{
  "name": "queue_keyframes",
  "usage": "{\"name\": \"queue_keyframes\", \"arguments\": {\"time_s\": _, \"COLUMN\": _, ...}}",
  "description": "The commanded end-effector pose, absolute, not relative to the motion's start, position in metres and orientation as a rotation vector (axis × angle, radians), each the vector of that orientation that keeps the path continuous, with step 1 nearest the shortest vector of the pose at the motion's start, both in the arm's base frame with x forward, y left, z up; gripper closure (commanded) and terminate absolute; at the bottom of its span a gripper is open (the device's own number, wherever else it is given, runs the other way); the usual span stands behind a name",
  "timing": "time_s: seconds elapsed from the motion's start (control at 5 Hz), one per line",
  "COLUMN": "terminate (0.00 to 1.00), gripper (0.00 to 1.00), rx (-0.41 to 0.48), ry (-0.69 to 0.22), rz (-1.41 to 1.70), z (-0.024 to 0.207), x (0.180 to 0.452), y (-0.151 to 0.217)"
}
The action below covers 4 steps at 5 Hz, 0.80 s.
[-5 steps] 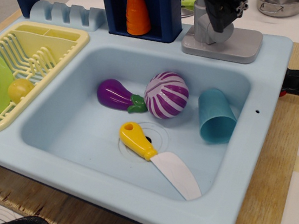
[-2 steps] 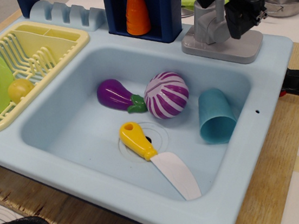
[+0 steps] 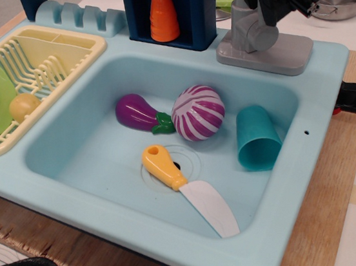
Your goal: Turn lever vertical to-front
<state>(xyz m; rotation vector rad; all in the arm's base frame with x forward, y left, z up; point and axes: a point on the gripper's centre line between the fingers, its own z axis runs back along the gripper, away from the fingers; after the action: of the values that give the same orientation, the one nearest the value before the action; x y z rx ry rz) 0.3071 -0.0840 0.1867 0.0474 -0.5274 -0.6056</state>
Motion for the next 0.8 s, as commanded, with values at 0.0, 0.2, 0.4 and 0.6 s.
{"name": "queue_keyframes", "arguments": {"time_s": 0.0, "terminate": 0.0, "gripper": 1.0, "rx": 0.018, "ry": -0.538, "rz": -0.591, "z": 0.196, "x": 0.303, "y": -0.093}}
{"name": "queue_keyframes", "arguments": {"time_s": 0.2, "terminate": 0.0, "gripper": 1.0, "rx": 0.011, "ry": -0.51, "rz": -0.573, "z": 0.191, "x": 0.295, "y": -0.089}}
{"name": "queue_keyframes", "arguments": {"time_s": 0.4, "terminate": 0.0, "gripper": 1.0, "rx": -0.009, "ry": -0.466, "rz": -0.555, "z": 0.18, "x": 0.285, "y": -0.085}}
{"name": "queue_keyframes", "arguments": {"time_s": 0.6, "terminate": 0.0, "gripper": 1.0, "rx": -0.016, "ry": -0.436, "rz": -0.521, "z": 0.168, "x": 0.271, "y": -0.075}}
